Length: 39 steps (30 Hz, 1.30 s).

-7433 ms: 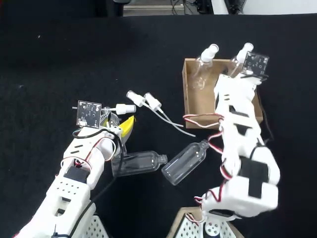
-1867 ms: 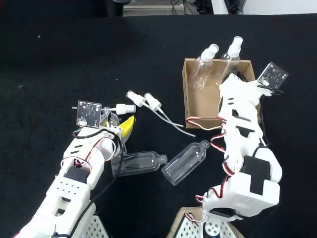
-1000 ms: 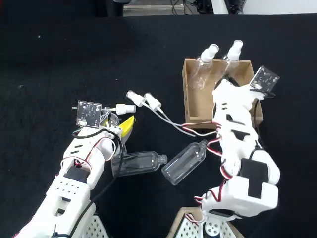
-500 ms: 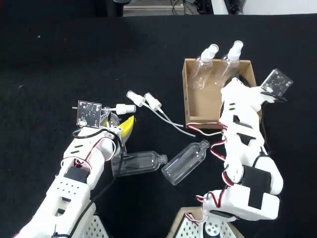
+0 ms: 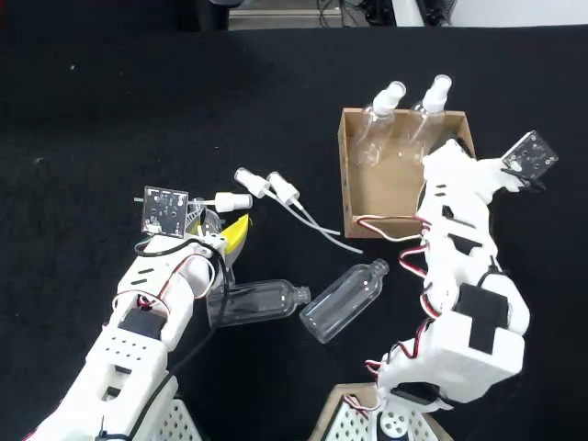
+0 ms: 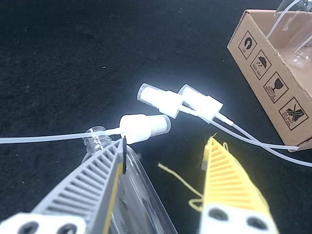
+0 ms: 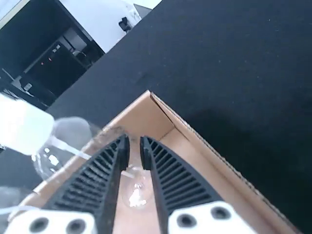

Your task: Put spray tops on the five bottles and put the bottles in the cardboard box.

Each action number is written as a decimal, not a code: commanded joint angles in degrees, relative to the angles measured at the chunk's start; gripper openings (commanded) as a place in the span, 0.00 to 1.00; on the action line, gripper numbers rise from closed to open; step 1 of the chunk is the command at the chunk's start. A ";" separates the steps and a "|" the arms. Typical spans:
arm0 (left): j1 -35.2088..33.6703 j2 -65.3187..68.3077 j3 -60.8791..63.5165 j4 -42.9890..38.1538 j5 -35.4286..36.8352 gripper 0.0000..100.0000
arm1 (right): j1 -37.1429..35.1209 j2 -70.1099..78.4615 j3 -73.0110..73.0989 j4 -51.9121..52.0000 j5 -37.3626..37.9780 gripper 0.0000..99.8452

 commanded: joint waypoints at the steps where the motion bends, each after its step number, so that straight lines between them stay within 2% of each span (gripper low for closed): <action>1: 0.22 -1.23 -0.84 -1.41 0.35 0.25 | -0.97 -0.57 -3.56 -1.41 -0.18 0.01; 7: 0.22 -1.23 -0.84 -1.41 0.35 0.25 | -3.78 -0.57 -3.38 -1.23 -0.09 0.01; 25: 0.22 -1.23 -0.84 -1.41 0.35 0.25 | -4.75 -0.92 -1.63 -1.14 0.00 0.01; 31: 0.22 -1.23 -0.84 -1.41 0.35 0.25 | -6.59 -0.84 -1.54 -1.14 6.07 0.01; 39: 0.22 -1.23 -0.84 -1.41 0.35 0.25 | -6.15 -0.92 -1.45 -1.14 5.98 0.01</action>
